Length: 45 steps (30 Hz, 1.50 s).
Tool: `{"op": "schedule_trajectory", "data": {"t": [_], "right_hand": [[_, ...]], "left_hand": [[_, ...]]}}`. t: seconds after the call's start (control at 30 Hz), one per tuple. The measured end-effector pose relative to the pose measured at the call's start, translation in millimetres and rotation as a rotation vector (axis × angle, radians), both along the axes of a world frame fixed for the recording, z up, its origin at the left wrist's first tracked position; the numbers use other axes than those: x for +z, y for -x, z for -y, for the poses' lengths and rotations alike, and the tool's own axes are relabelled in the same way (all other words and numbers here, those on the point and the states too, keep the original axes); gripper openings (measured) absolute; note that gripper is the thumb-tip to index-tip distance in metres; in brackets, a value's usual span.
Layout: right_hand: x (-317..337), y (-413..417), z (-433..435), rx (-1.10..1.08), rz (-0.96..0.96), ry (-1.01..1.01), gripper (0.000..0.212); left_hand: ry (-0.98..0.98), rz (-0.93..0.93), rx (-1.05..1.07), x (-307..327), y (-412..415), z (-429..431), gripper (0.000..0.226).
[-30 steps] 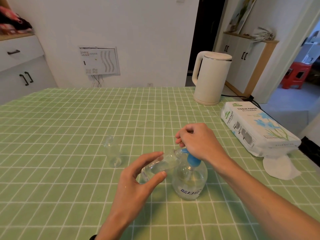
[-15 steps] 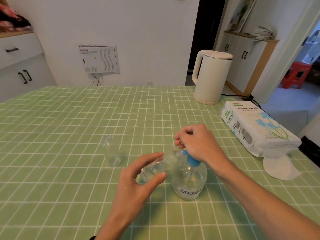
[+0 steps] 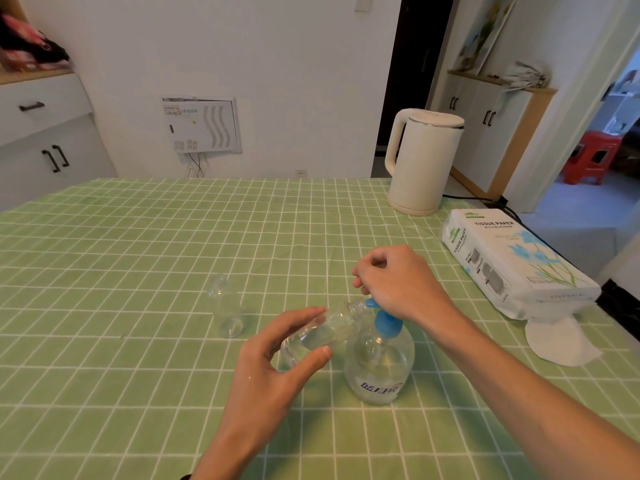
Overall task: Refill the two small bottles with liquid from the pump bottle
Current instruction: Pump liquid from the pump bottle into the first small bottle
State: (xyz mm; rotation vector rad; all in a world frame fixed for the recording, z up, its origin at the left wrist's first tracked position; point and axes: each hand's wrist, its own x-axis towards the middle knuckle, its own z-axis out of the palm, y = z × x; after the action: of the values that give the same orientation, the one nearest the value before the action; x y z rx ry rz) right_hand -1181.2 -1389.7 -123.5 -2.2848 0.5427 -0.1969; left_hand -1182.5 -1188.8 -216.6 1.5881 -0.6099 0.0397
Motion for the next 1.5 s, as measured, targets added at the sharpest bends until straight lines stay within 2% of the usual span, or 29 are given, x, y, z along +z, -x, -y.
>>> {"op": "schedule_trajectory", "data": {"t": [0.33,0.7,1.17,1.5], "right_hand": [[-16,-1,1,-0.029,-0.008,-0.044,0.029],[0,-2,1,0.022,-0.002,0.062,0.033],[-17,-2,1,-0.027,-0.031,-0.038,0.028],[-1,-4,1,-0.002,-0.011,0.02,0.03]], "left_hand": [[-0.039,-0.021,-0.013,1,3,2,0.044],[-0.022,-0.015,-0.001,1,1,0,0.044],[-0.032,-0.021,-0.016,0,2,2,0.046],[0.003,-0.013,-0.009,5,1,0,0.042]]}}
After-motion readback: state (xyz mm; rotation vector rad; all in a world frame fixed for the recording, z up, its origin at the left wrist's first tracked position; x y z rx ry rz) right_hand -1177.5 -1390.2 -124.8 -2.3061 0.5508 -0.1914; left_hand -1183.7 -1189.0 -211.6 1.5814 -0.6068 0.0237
